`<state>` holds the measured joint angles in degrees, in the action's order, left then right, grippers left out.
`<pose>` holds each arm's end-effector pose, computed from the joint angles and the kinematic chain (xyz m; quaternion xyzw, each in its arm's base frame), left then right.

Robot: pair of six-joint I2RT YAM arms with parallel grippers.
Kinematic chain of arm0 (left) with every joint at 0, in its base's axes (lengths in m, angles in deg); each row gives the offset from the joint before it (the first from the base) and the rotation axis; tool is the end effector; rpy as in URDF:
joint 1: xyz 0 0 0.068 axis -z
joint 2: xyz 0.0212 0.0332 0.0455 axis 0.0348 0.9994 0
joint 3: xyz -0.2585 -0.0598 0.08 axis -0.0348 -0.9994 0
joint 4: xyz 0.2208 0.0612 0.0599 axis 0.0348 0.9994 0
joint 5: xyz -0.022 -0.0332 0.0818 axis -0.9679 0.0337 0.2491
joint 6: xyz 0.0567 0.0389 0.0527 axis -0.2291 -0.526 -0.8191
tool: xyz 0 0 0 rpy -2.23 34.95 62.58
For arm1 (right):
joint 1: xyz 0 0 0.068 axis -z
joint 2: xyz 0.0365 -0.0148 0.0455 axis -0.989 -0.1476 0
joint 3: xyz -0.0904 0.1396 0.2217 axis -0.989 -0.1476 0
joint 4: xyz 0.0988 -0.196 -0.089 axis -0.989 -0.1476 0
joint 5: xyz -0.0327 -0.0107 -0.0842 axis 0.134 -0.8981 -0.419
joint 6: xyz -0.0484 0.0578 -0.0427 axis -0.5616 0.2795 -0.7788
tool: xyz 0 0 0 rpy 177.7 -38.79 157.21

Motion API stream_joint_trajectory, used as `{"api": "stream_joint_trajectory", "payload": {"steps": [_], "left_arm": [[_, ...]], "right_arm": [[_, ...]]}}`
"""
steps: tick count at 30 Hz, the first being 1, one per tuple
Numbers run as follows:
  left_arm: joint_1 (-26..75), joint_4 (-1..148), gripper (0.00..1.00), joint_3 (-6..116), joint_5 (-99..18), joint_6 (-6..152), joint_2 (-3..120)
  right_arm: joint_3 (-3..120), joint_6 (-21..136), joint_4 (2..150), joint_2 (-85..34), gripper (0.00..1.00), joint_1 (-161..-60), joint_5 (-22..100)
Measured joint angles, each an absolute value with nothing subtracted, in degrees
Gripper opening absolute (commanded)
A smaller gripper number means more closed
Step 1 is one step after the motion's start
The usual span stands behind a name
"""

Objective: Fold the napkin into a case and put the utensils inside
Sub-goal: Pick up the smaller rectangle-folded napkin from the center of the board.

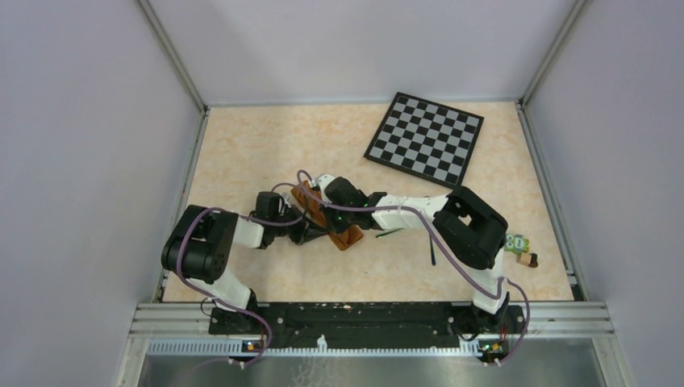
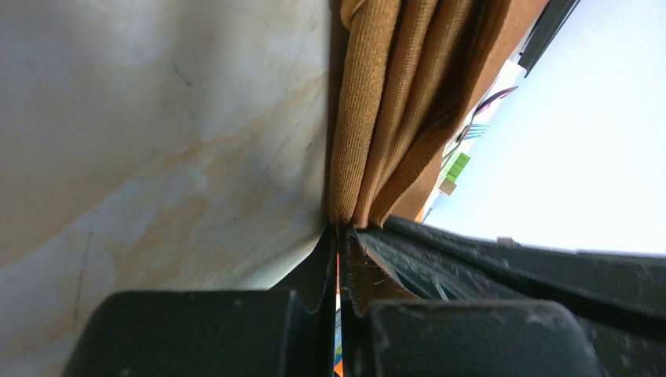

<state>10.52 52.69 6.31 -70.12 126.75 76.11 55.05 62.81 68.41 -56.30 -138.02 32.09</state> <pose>0.2434 -0.1022 0.0989 -0.2870 0.8402 -0.4533 0.0793 0.2351 0.3582 0.1577 -0.3575 0.8610 0.2109 0.2939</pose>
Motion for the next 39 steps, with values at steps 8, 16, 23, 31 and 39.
{"api": "stream_joint_trajectory", "payload": {"steps": [8, 16, 23, 31, 39], "left_arm": [[10.65, 50.9, 0.31, 4.28, -68.48, 127.01, 74.41], [5.65, 54.18, 0.67, 1.81, -68.0, 126.58, 65.1], [5.43, 65.83, 0.64, 7.84, -60.39, 126.55, 63.96], [10.39, 73.89, 0.45, 15.62, -52.11, 130.58, 68.33], [11.99, 78.63, 0.0, 19.14, -47.96, 133.77, 71.77]], "right_arm": [[48.97, 68.82, 78.63, -56.28, 0.0, -134.35, 40.24], [47.55, 70.22, 82.31, -56.5, 0.0, -134.13, 41.84], [47.31, 70.22, 82.9, -56.5, 0.0, -133.83, 42.47], [47.31, 70.02, 82.96, -56.5, 0.0, -133.83, 42.71], [46.96, 69.5, 83.64, -56.5, 0.0, -133.83, 42.87]]}}
